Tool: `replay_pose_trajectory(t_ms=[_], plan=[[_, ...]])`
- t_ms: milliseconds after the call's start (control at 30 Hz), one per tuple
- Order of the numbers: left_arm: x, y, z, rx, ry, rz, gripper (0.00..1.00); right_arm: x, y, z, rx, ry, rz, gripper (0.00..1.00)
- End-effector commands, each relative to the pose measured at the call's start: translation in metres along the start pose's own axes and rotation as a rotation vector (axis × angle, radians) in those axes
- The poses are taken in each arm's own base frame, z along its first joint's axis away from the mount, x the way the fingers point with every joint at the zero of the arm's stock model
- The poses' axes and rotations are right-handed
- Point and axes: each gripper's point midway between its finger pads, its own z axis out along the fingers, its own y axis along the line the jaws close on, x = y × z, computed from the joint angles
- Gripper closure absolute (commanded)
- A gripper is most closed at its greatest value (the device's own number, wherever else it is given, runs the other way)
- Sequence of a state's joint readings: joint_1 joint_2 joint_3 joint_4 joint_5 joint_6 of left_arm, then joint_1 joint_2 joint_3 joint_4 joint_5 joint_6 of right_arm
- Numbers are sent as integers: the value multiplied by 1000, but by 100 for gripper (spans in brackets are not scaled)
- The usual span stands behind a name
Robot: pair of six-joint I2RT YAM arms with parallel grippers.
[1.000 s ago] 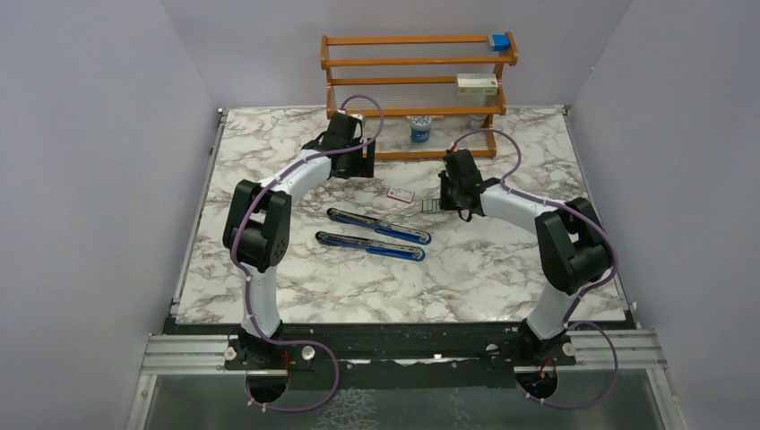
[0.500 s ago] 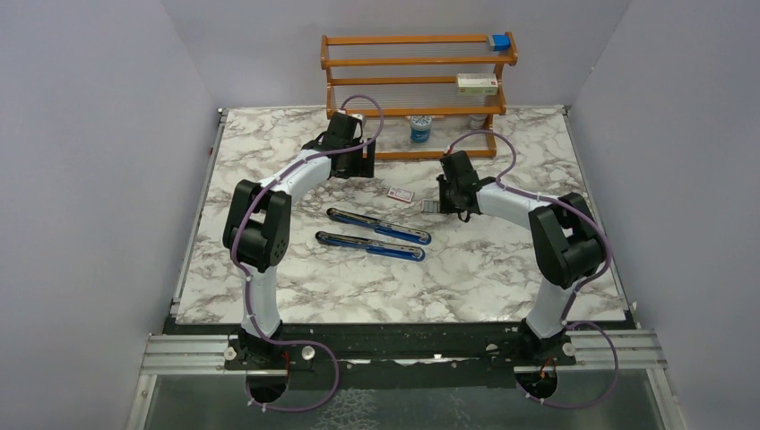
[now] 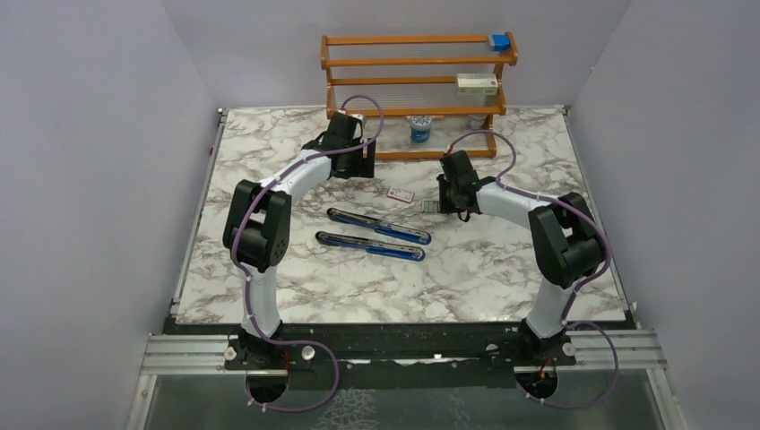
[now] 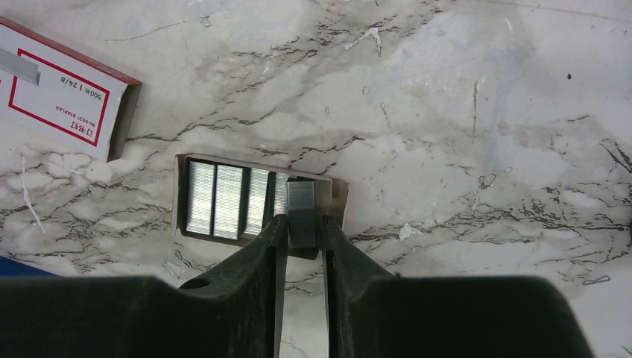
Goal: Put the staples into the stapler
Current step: Pick up the staple from the staple box.
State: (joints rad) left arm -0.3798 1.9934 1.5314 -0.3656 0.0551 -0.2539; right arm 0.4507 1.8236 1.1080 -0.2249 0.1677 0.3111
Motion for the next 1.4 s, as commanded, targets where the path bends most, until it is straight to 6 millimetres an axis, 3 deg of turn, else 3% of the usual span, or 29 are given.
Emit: replay_pose_trajectory(t_ms=[0, 267, 967, 1167, 1367], plan=[[-22, -9, -10, 30, -46, -3, 20, -9, 1, 2, 14, -21, -16, 76], [-23, -10, -11, 31, -48, -1, 20, -14, 2, -3, 8, -41, -15, 82], [-23, -10, -11, 29, -47, -2, 21, -28, 10, -24, -51, -105, 0, 82], [-23, -8, -11, 22, -49, 2, 20, -19, 23, -45, -169, -136, -123, 82], [-24, -7, -14, 12, -57, 6, 20, 5, 33, -67, -293, -130, -268, 82]])
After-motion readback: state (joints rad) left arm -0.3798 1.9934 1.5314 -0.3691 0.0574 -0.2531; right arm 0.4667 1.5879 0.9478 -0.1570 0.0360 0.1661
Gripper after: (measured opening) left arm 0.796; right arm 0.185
